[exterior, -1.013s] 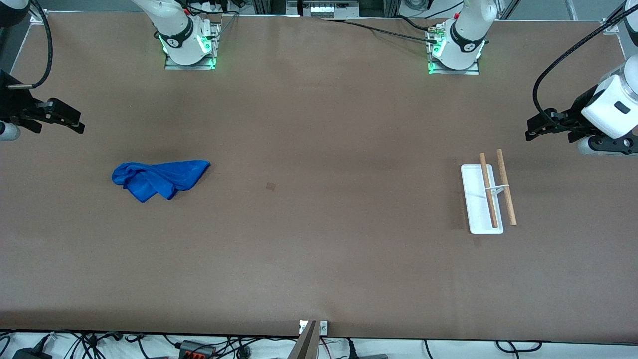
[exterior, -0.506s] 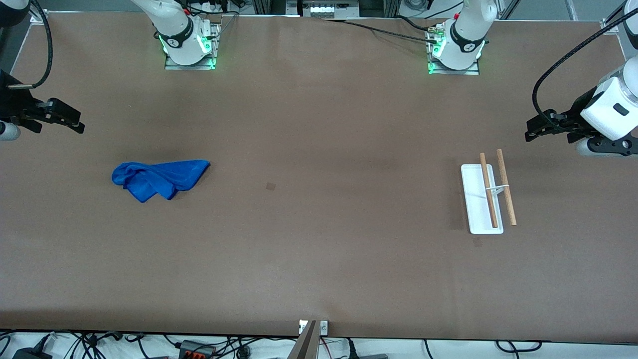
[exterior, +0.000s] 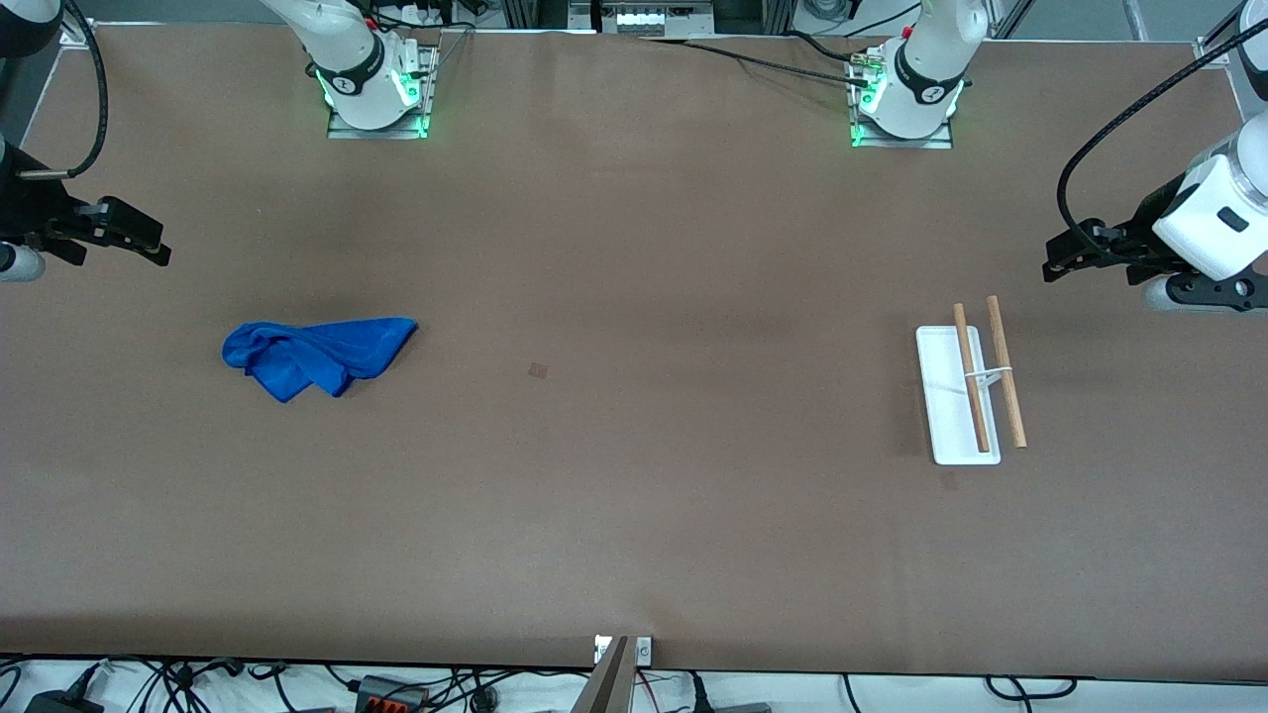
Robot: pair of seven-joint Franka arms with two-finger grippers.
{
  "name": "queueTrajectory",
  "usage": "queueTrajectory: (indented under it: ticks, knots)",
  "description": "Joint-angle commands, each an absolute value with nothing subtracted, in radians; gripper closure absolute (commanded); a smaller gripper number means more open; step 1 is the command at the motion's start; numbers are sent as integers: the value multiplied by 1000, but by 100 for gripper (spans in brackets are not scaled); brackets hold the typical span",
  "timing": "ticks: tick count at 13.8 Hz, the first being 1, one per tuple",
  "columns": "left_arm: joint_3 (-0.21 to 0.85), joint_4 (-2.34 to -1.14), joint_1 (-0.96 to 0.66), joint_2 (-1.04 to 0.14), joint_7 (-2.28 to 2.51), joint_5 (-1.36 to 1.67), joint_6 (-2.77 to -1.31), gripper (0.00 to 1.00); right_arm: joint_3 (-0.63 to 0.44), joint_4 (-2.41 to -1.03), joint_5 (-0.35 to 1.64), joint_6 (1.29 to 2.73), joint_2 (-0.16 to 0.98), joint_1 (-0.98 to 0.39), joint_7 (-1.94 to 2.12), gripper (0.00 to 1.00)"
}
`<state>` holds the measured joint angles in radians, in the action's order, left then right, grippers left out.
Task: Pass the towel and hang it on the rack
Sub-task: 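Reach the right gripper down to the blue towel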
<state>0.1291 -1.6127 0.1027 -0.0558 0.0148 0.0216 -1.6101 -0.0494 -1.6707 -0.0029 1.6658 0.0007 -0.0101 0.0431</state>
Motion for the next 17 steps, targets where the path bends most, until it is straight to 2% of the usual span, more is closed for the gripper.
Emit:
queueTrajectory:
  ticks: [1, 3, 8, 12, 17]
  knots:
    - [127, -1582, 106, -69, 2, 34, -1591, 0, -49, -1663, -6, 1648, 0, -11, 37, 0]
    - [129, -1582, 104, -69, 2, 34, -1591, 0, -45, -1667, -6, 1646, 3, -17, 37, 0]
    - [127, -1582, 106, -69, 2, 34, -1591, 0, -31, -1660, -29, 1669, 219, -138, 25, 0]
    - [127, -1582, 106, -69, 2, 34, -1591, 0, -32, -1644, -26, 1739, 369, -144, 41, 0]
    - [127, -1582, 106, -69, 2, 34, -1591, 0, -35, -1647, -77, 1919, 540, -140, 130, 0]
